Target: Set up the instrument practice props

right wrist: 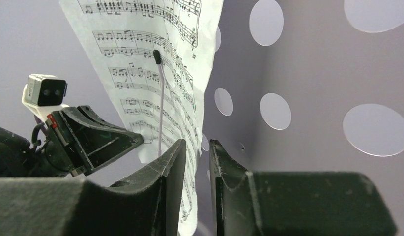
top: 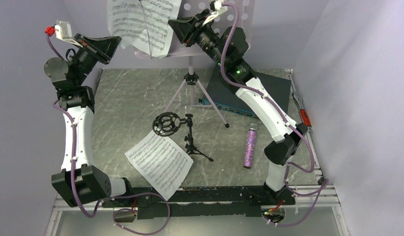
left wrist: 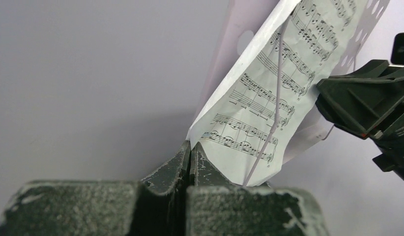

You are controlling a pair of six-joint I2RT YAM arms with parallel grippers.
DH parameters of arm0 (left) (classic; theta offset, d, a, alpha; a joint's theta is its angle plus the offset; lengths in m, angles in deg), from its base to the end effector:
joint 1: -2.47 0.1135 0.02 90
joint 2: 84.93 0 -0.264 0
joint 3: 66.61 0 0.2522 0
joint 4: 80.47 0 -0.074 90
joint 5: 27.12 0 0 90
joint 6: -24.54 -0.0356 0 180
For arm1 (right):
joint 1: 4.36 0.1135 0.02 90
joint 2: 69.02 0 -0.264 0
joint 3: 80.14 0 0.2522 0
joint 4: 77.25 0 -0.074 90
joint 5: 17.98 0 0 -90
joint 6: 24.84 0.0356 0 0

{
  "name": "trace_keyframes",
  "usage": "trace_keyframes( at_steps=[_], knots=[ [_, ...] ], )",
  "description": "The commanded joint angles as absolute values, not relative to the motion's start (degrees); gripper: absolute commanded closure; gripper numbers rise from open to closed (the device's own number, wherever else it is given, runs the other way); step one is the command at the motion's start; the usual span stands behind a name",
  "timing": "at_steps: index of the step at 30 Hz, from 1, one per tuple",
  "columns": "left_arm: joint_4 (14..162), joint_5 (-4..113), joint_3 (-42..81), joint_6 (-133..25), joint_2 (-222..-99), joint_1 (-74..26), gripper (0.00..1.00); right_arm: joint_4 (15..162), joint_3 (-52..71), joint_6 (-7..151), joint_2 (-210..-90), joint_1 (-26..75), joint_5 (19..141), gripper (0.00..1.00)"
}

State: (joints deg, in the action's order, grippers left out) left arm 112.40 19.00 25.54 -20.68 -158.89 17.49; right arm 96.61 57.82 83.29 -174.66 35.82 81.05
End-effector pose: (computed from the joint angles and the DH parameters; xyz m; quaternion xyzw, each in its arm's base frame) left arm 0.2691 0.0467 0.4974 0.0545 0.5578 -0.3850 0.7333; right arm 0.3037 0.2638 0.5507 -0.1664 0.5044 0.4486 0.7188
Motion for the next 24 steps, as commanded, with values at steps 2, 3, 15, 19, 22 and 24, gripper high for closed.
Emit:
trace_keyframes(
  at_steps=[2, 3, 15, 19, 22, 24],
  knots=[
    [119.90, 19.47, 25.34, -15.29, -157.85, 17.71, 0.97, 98.63, 57.81, 82.95, -172.52, 35.68, 80.70, 0.72],
    [120.25, 19.54, 25.35, -14.79, -157.97, 17.72, 0.97, 98.46, 57.80, 83.06, -172.67, 35.63, 80.90, 0.72],
    [120.63, 18.89, 25.88, -13.80, -158.75, 17.67, 0.97, 97.78, 54.31, 85.46, -172.91, 35.69, 82.59, 0.75],
    [120.60, 18.88, 25.72, -13.85, -158.73, 17.71, 0.97, 98.62, 52.28, 86.20, -172.48, 35.68, 83.67, 0.75],
    [120.46, 18.74, 25.88, -13.95, -158.76, 17.67, 0.97, 99.17, 51.57, 86.95, -172.34, 35.66, 84.71, 0.77],
    [120.65, 18.53, 25.85, -13.77, -158.82, 17.67, 0.97, 99.88, 51.07, 87.28, -172.25, 35.66, 85.51, 0.80]
  ],
)
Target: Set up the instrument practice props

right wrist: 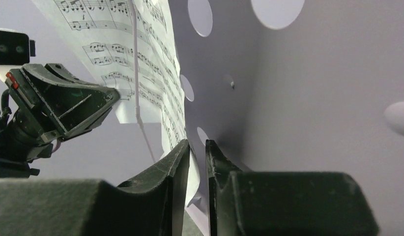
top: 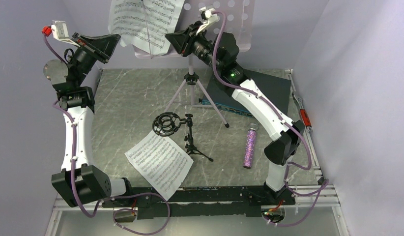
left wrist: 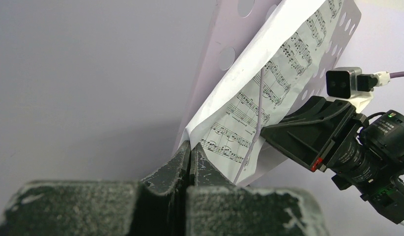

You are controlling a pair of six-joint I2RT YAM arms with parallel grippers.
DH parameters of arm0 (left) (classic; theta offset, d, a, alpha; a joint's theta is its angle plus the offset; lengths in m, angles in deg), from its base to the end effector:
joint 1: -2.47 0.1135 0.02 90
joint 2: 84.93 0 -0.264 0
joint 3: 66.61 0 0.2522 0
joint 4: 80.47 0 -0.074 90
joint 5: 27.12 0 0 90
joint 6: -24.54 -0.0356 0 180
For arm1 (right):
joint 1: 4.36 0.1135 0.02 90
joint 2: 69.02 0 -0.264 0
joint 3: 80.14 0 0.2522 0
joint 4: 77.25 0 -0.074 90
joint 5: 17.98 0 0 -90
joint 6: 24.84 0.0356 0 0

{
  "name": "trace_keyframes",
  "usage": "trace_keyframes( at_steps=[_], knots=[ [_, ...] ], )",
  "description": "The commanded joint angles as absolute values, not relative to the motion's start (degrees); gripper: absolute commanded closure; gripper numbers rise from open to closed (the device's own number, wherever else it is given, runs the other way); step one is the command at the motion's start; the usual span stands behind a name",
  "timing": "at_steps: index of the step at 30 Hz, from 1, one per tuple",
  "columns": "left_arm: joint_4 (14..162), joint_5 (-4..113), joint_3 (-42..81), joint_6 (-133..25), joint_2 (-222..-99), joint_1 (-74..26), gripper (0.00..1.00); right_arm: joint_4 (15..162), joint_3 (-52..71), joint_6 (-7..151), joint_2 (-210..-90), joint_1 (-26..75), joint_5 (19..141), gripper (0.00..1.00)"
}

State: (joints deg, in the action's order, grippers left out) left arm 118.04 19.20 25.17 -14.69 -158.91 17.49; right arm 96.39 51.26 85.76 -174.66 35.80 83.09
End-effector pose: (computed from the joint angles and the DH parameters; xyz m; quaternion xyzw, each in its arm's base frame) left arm 0.2649 0.0456 0.5034 0.0511 0.5322 -0.4141 0.7367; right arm 0.3174 0.2768 0.5135 -0.1753 0.5534 0.4589 0.6726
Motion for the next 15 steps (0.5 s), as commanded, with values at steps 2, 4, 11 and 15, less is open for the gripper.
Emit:
trace_keyframes(
  at_steps=[2, 4, 11, 15],
  knots=[
    [120.74, 18.33, 25.79, -13.60, -158.68, 17.68, 0.97, 99.91, 51.27, 87.37, -172.29, 35.71, 86.10, 0.87],
    [120.22, 18.41, 25.81, -13.84, -158.47, 17.67, 0.97, 99.76, 51.58, 87.16, -172.21, 35.70, 86.04, 0.96],
    [118.98, 18.14, 24.63, -14.54, -157.57, 17.67, 0.97, 99.20, 53.11, 84.51, -170.84, 35.65, 84.06, 1.00],
    [118.29, 18.49, 23.14, -14.86, -156.83, 17.67, 0.97, 98.18, 55.05, 83.19, -170.84, 35.69, 83.00, 1.00]
  ],
)
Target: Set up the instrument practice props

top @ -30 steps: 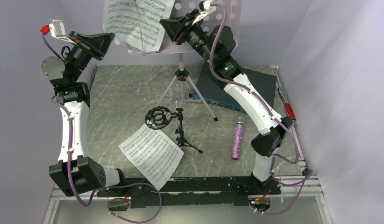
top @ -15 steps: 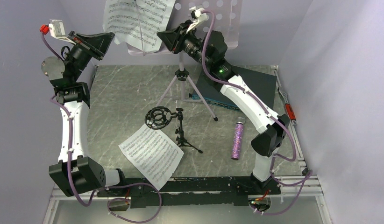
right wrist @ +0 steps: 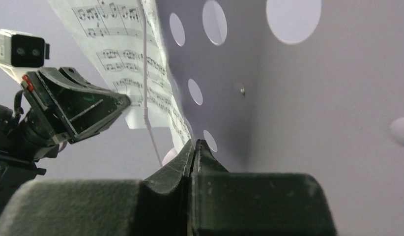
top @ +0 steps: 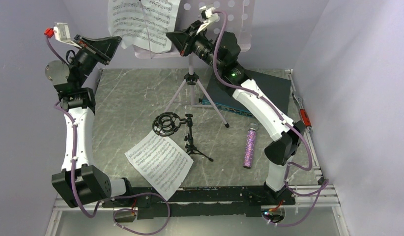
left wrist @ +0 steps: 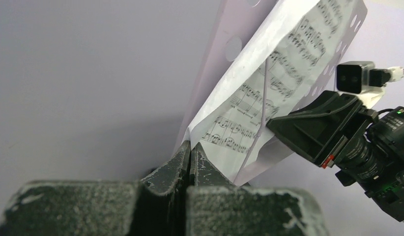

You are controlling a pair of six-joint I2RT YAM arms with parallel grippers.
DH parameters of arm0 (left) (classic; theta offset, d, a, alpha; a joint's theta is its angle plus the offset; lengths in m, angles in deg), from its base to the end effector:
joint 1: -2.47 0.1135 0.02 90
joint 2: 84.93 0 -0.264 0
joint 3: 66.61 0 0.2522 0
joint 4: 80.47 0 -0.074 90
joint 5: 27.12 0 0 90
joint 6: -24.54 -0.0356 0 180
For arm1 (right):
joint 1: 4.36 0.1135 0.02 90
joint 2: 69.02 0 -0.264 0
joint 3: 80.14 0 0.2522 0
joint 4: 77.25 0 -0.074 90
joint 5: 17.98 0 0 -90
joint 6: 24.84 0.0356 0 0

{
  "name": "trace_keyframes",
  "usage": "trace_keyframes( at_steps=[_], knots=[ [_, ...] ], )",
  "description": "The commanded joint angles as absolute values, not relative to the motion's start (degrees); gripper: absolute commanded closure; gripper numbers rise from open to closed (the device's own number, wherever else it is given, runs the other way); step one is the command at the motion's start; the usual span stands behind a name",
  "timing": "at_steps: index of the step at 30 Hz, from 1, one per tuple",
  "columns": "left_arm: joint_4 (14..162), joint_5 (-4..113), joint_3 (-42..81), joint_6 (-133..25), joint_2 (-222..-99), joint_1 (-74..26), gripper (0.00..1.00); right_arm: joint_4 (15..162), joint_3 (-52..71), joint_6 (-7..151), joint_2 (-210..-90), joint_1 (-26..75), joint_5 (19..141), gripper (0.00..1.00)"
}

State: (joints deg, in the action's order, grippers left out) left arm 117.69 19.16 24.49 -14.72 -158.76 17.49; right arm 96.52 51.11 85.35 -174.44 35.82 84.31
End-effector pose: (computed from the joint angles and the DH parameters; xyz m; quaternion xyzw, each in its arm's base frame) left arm 0.2658 0.0458 0.4997 0.0469 0.5369 -0.4154 0.7327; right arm 0.3158 0.2766 0.5144 -0.1856 0.5492 0.4618 0.6713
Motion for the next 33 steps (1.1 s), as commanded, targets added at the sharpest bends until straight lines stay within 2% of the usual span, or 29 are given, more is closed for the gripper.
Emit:
trace_keyframes(
  at_steps=[1, 15, 20, 25, 29, 31, 33],
  knots=[
    [117.92, 18.56, 22.81, -15.02, -156.75, 17.67, 0.97, 98.15, 55.21, 82.98, -170.80, 35.64, 82.93, 1.00],
    [115.89, 17.39, 20.12, -15.93, -156.04, 17.67, 0.97, 98.69, 55.46, 82.59, -170.39, 35.55, 81.63, 1.00],
    [115.78, 17.16, 20.16, -15.80, -156.58, 17.68, 0.94, 98.47, 54.18, 82.50, -169.83, 35.50, 80.93, 0.99],
    [114.14, 16.64, 20.99, -15.90, -157.46, 17.69, 0.75, 98.55, 52.53, 83.13, -169.12, 34.96, 80.98, 0.86],
    [112.43, 16.88, 21.30, -16.76, -157.48, 17.68, 0.52, 99.48, 51.07, 83.43, -168.22, 34.63, 81.20, 0.77],
    [110.59, 16.92, 21.81, -18.00, -157.26, 17.67, 0.41, 99.69, 50.60, 83.28, -167.72, 34.57, 81.41, 0.74],
    [109.25, 17.19, 21.82, -19.29, -156.81, 17.71, 0.35, 100.28, 49.59, 83.21, -167.05, 34.53, 81.57, 0.72]
  ],
)
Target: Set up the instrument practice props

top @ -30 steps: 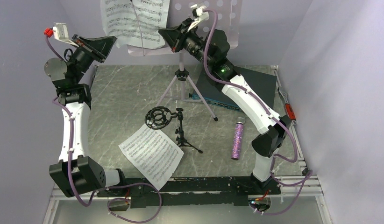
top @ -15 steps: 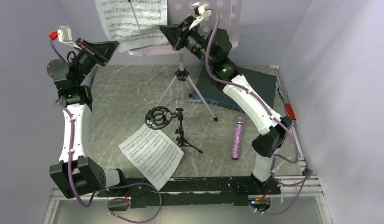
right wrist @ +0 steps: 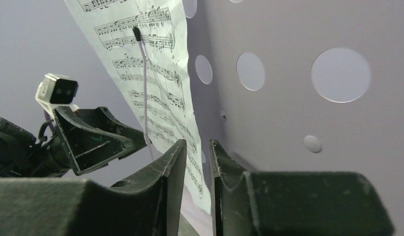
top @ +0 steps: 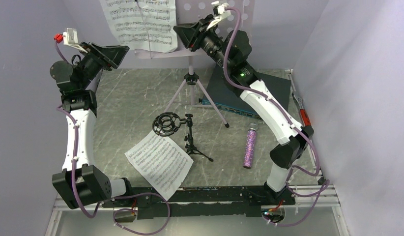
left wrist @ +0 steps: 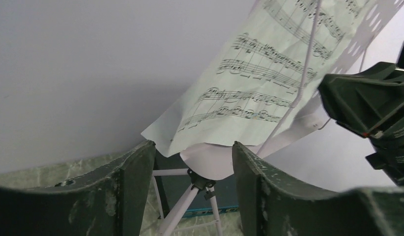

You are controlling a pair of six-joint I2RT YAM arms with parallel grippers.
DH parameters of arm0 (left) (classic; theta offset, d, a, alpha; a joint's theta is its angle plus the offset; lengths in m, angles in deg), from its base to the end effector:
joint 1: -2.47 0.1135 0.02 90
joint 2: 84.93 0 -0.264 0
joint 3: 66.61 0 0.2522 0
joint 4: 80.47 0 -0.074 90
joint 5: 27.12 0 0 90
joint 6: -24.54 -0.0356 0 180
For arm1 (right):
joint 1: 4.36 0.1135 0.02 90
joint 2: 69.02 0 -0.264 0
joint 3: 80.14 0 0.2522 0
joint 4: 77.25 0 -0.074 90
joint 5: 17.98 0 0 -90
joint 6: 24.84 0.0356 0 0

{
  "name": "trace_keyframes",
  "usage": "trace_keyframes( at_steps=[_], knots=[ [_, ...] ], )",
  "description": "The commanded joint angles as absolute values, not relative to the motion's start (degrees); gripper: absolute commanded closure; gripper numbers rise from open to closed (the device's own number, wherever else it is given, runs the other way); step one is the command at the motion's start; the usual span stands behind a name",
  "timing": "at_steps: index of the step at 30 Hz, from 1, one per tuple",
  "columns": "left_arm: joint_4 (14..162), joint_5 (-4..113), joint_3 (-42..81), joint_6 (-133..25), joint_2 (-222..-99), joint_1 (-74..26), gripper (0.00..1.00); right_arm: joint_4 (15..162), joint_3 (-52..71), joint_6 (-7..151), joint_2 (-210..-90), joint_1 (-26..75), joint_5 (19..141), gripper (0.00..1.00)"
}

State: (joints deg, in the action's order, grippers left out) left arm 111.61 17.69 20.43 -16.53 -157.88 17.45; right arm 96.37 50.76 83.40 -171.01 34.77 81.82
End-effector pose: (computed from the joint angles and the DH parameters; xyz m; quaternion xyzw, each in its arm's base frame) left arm 0.2733 0.0470 0.4710 0.0184 0.5867 -0.4231 0.6902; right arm 0.3036 0.2548 0.5355 -0.1702 0.5313 0.4393 0.7041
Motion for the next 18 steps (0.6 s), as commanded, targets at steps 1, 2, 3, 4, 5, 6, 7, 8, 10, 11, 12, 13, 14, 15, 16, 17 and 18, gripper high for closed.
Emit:
trace_keyframes(
  at_steps=[1, 2, 3, 4, 5, 6, 7, 8, 10, 11, 12, 13, 14, 15, 16, 17, 18],
  knots=[
    [108.52, 17.51, 21.78, -20.02, -156.48, 17.68, 0.32, 100.62, 48.87, 83.07, -166.56, 34.49, 81.75, 0.71],
    [107.89, 17.92, 21.69, -20.62, -156.07, 17.69, 0.29, 100.93, 48.18, 83.00, -166.09, 34.51, 81.92, 0.71],
    [107.36, 18.15, 21.43, -21.27, -155.67, 17.67, 0.27, 101.16, 47.45, 82.98, -165.59, 34.50, 81.95, 0.69],
    [106.89, 18.41, 21.21, -22.02, -155.20, 17.67, 0.25, 101.24, 46.83, 83.05, -165.00, 34.49, 81.99, 0.68],
    [106.23, 18.74, 21.03, -22.71, -154.67, 17.67, 0.23, 101.10, 46.10, 82.91, -164.32, 34.48, 82.22, 0.68],
    [105.28, 19.03, 20.90, -23.38, -154.22, 17.67, 0.21, 101.08, 44.89, 82.82, -163.34, 34.50, 82.52, 0.67],
    [103.80, 19.18, 20.89, -24.34, -153.68, 17.67, 0.14, 101.18, 43.83, 82.66, -162.39, 34.50, 82.76, 0.65],
    [102.45, 19.20, 20.96, -25.24, -153.29, 17.67, 0.09, 101.13, 42.50, 82.54, -161.52, 34.49, 82.90, 0.64],
    [99.76, 19.55, 20.91, -26.73, -152.57, 17.68, 0.07, 101.33, 39.58, 82.25, -159.56, 34.47, 82.82, 0.60],
    [98.77, 19.81, 20.72, -27.23, -152.18, 17.67, 0.07, 101.53, 38.30, 82.26, -158.57, 34.48, 82.55, 0.59],
    [98.25, 20.17, 20.52, -27.66, -151.94, 17.67, 0.07, 101.60, 37.40, 82.31, -157.90, 34.45, 82.27, 0.58],
    [97.80, 20.55, 20.62, -28.26, -151.69, 17.67, 0.07, 101.52, 36.72, 82.20, -157.39, 34.40, 82.20, 0.58],
    [97.19, 20.78, 20.93, -29.02, -151.65, 17.67, 0.07, 101.29, 36.52, 82.15, -157.21, 34.40, 82.25, 0.58],
    [96.71, 20.98, 21.46, -29.63, -151.71, 17.67, 0.07, 100.91, 36.64, 82.19, -157.24, 34.42, 82.48, 0.56],
    [96.22, 20.96, 22.04, -30.27, -151.73, 17.67, 0.07, 100.35, 36.94, 82.27, -157.51, 34.40, 83.05, 0.54],
    [95.85, 21.00, 22.70, -30.96, -151.80, 17.67, 0.07, 99.92, 37.47, 82.41, -158.06, 34.40, 83.42, 0.54],
    [95.67, 21.21, 23.24, -31.52, -151.79, 17.67, 0.07, 99.27, 38.39, 82.64, -158.81, 34.33, 83.97, 0.54]
  ],
)
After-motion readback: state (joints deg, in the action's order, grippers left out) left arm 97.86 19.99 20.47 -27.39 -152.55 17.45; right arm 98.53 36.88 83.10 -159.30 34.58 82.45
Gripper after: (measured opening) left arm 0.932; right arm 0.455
